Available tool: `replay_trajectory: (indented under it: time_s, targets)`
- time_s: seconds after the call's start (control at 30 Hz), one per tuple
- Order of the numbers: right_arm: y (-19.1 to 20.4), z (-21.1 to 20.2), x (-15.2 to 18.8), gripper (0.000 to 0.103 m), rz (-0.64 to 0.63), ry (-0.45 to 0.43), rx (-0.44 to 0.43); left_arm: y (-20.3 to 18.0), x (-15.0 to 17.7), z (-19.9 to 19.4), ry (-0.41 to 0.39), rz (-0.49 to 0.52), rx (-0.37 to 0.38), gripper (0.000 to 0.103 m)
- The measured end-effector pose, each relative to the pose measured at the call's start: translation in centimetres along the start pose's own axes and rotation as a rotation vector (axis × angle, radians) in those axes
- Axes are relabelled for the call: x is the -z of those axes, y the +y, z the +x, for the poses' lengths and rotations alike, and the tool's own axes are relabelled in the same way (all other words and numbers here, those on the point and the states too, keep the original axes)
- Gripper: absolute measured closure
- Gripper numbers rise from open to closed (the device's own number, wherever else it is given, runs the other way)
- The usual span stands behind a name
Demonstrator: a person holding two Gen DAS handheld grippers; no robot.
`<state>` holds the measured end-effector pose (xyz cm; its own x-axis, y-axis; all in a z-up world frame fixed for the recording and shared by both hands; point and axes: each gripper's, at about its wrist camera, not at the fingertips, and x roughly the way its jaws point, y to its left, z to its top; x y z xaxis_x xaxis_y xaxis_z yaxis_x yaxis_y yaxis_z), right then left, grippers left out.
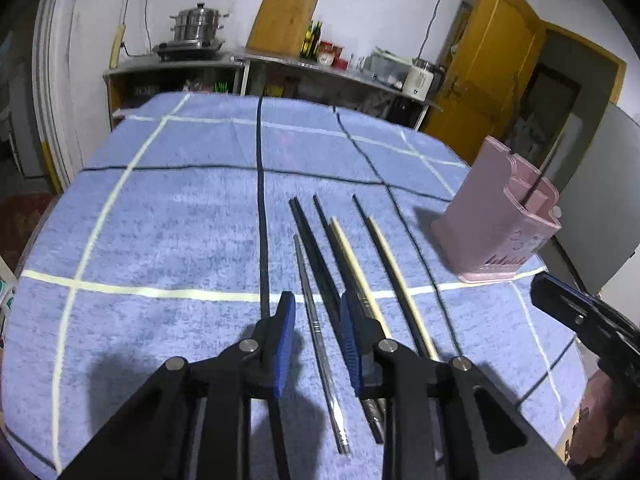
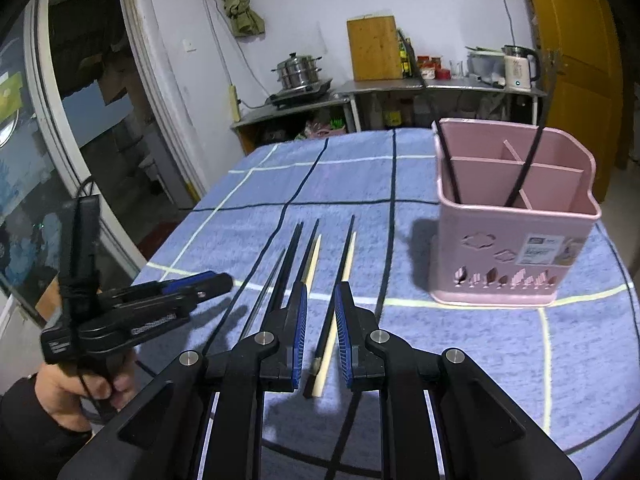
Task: Organize utensils
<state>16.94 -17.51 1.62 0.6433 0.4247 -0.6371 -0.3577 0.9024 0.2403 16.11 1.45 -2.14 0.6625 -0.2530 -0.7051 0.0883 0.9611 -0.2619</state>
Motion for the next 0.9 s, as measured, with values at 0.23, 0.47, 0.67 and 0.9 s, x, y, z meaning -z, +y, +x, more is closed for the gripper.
replay_trajectory:
  time_s: [0.23, 0.47, 0.67, 0.9]
  targets:
    - [0.0, 3.3, 0.0, 0.088, 0.004, 0.056, -0.025, 0.3, 0.2, 3.2, 0.051, 0.012, -0.019, 0.082]
    - [0.6, 6.6, -0.3, 0.091, -0.010, 0.100, -0.047, 0.0, 0.3, 4.7, 0.064, 0.051, -0.055, 0.090]
    - [1.3, 9.6, -1.0, 0.093, -0.025, 0.142, -0.068, 1.1, 0.1, 4.5, 0.059, 0.034, -0.063, 0.094]
    - [1.4, 13.3, -1.4, 0.093, -0.016, 0.197, -0.091, 3.5, 0.0, 3.7, 0.053, -0.023, -0.079, 0.094]
